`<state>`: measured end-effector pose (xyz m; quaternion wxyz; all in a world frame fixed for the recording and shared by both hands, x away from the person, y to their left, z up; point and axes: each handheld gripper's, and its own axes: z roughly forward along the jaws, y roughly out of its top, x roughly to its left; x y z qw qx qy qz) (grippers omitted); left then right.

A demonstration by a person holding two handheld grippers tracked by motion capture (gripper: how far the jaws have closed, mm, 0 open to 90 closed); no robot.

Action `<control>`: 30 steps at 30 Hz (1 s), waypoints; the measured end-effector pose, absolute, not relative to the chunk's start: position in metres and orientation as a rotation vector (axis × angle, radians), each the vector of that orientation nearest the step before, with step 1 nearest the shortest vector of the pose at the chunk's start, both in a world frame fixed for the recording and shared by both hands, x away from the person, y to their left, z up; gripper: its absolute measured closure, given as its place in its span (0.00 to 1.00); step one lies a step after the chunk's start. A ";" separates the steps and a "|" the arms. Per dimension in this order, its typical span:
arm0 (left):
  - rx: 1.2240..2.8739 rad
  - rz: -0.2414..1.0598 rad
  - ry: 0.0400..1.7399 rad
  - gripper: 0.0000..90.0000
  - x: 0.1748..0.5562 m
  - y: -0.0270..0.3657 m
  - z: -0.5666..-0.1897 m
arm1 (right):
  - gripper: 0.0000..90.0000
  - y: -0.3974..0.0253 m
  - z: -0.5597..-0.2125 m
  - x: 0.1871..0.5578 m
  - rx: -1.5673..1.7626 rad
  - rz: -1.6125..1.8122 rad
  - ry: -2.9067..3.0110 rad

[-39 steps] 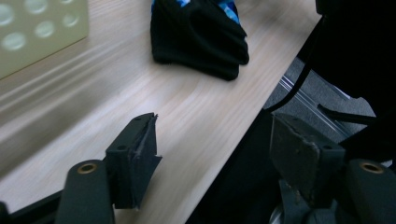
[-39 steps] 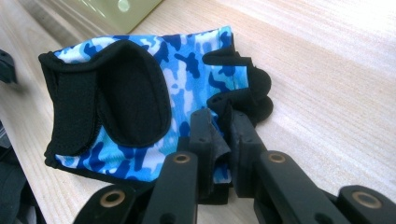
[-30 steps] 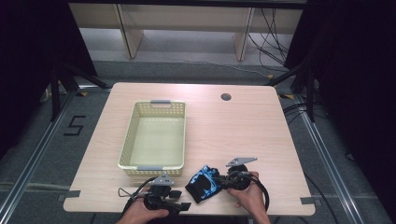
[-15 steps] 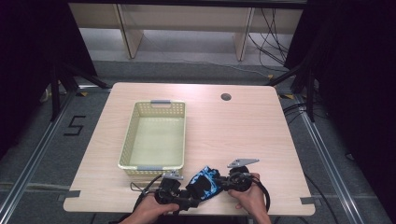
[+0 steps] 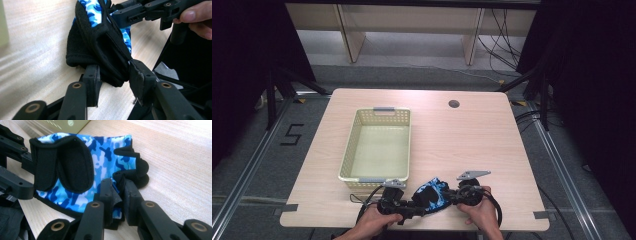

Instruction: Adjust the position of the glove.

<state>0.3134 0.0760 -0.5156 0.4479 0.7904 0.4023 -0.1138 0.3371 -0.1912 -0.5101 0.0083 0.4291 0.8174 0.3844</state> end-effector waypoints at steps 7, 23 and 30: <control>1.915 -0.326 0.997 0.67 0.316 0.078 -0.512 | 0.89 -0.194 -0.510 0.338 1.332 1.202 2.576; 1.951 -0.208 0.910 0.92 0.317 0.078 -0.511 | 0.89 -0.194 -0.511 0.338 1.326 1.213 2.571; 1.948 -0.182 0.890 0.93 0.313 0.079 -0.508 | 0.90 -0.194 -0.509 0.337 1.333 1.220 2.576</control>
